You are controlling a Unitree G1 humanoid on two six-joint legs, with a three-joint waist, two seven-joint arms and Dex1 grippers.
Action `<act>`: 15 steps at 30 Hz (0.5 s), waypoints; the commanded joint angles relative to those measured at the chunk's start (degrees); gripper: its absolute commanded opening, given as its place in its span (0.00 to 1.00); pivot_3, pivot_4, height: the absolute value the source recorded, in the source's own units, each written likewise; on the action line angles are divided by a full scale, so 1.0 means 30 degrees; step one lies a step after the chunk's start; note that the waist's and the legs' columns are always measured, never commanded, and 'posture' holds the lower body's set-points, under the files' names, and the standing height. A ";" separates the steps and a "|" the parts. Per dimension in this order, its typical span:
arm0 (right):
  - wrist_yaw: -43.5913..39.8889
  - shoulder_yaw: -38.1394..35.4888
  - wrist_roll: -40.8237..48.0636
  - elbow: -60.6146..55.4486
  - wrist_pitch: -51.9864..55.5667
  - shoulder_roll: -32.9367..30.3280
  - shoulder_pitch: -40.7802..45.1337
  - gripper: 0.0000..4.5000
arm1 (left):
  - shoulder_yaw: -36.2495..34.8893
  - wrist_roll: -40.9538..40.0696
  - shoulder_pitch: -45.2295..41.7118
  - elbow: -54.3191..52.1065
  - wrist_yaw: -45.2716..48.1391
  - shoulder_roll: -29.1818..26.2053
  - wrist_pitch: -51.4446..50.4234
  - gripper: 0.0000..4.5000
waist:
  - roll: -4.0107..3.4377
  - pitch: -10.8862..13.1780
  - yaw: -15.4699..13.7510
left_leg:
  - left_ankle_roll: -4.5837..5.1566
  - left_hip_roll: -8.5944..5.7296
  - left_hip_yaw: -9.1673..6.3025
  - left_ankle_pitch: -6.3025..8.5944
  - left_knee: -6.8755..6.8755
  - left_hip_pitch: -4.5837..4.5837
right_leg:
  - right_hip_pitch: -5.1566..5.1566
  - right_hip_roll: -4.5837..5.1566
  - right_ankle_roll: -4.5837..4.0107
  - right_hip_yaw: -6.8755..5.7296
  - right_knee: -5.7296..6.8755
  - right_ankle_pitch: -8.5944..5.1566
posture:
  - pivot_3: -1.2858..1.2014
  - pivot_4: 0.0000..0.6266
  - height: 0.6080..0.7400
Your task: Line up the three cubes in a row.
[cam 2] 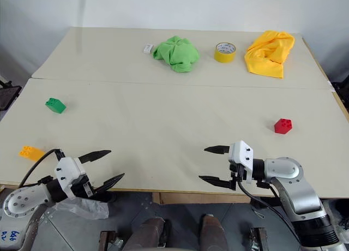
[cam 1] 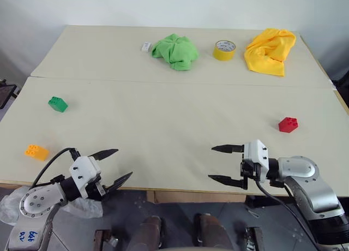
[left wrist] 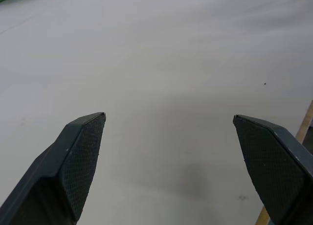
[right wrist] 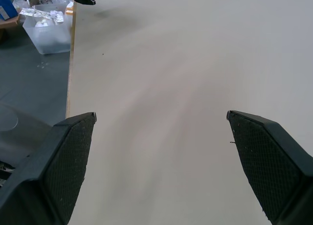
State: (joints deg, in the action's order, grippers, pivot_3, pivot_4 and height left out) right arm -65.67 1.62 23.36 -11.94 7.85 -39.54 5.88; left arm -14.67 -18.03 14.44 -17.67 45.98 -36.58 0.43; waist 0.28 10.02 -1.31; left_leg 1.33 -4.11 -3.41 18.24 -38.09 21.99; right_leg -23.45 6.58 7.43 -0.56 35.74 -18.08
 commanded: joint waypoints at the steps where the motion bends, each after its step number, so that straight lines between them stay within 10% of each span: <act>1: 0.0537 -0.0365 -0.0050 -0.0306 -0.0538 0.0313 -0.0075 1.00 | -0.0041 0.0020 -0.0232 -0.0519 -0.0003 0.0032 0.0634 0.99 | 0.0000 0.0000 -0.0001 | 0.0000 0.0000 0.0000 0.0000 0.0000 0.0000 | 0.0000 0.0000 0.0000 0.0000 0.0000 0.0000 | 0.52 0.24 1.00; 15: 0.8527 -1.0640 0.1691 0.0449 0.1065 0.1623 -0.4000 1.00 | 0.4813 -0.0751 -0.5773 -0.1246 -0.0486 0.2451 -0.2542 0.99 | -0.0009 -0.0013 -0.0059 | 0.0013 -0.0038 -0.0019 -0.0003 -0.0020 0.0002 | 0.0014 -0.0008 0.0010 -0.0015 0.0055 0.0006 | 0.52 0.24 1.00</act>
State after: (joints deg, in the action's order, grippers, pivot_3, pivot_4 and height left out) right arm -43.10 -26.28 27.78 -10.38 12.42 -35.33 -5.39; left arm -1.25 -21.02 -2.37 -19.82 44.38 -29.33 -7.60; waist 0.26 9.98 -1.49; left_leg 1.36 -4.21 -3.44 18.23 -38.14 21.99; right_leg -23.42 6.54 7.46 -0.59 35.91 -18.07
